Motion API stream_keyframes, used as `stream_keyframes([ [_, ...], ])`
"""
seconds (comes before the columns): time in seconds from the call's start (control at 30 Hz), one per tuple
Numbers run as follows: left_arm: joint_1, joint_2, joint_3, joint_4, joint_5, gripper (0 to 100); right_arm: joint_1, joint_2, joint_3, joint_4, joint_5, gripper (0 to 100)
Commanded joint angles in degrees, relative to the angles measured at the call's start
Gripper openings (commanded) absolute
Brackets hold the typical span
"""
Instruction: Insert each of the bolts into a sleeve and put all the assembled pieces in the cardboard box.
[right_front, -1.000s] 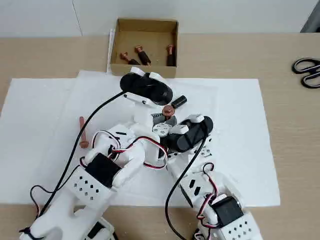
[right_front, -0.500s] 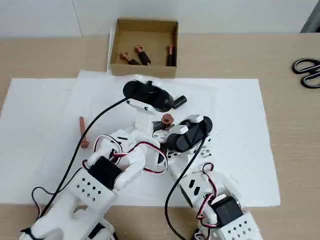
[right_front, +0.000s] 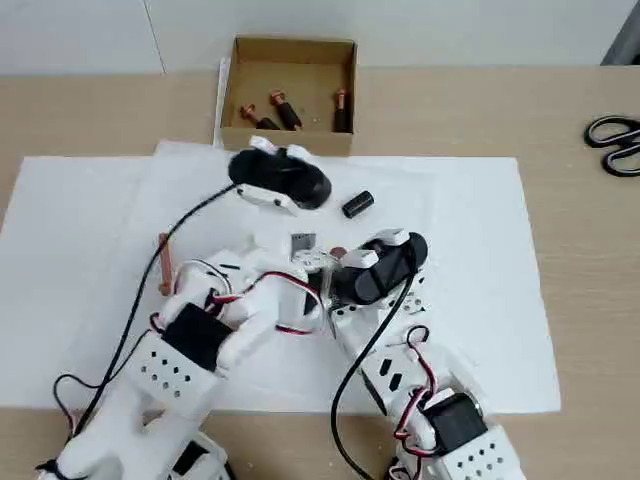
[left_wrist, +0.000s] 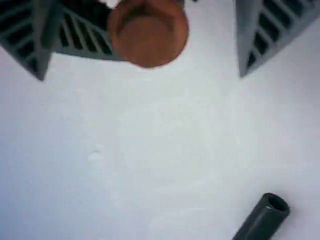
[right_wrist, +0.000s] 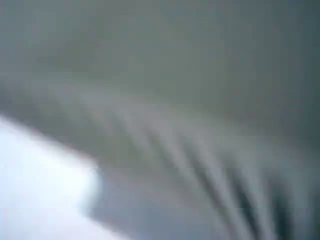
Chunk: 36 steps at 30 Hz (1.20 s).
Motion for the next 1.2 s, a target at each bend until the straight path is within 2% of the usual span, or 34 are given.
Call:
stream_keyframes([
  [0.0, -2.9, -0.7, -6.64, 5.01, -0.26, 26, 0.31, -0.75, -0.97, -1.36, -0.09, 1.4],
  [0.17, -7.3, -0.7, -9.36, 10.55, -0.35, 26, 0.31, -0.75, -0.97, -1.36, -0.18, 1.4],
  [0.3, -13.45, -0.79, -9.54, 13.01, -0.44, 26, 0.4, -0.75, -0.97, -1.36, -0.18, 1.4],
  [0.57, -35.25, -0.7, -11.56, 16.88, -0.26, 26, 2.42, -0.13, -1.76, -3.47, -0.09, 1.3],
  [0.7, -40.79, -0.35, -10.24, 17.58, -0.44, 26, 6.55, 3.65, -6.86, -2.95, -0.09, 1.3],
  [0.77, -40.79, -0.09, -6.99, 15.56, -0.53, 26, 8.57, 8.66, -11.34, -2.95, -0.09, 1.3],
  [0.93, -40.7, -0.62, 6.81, -1.93, -0.44, 26, 11.21, 26.24, -27.16, -3.03, -0.09, 1.3],
  [1.0, -40.7, -0.62, 10.68, -6.33, -0.44, 26, 11.82, 33.98, -34.73, -3.03, -0.09, 1.3],
  [1.17, -40.7, -0.7, 12.79, -7.03, -0.44, 25, 12.09, 53.32, -52.84, -8.04, 0.0, 1.3],
])
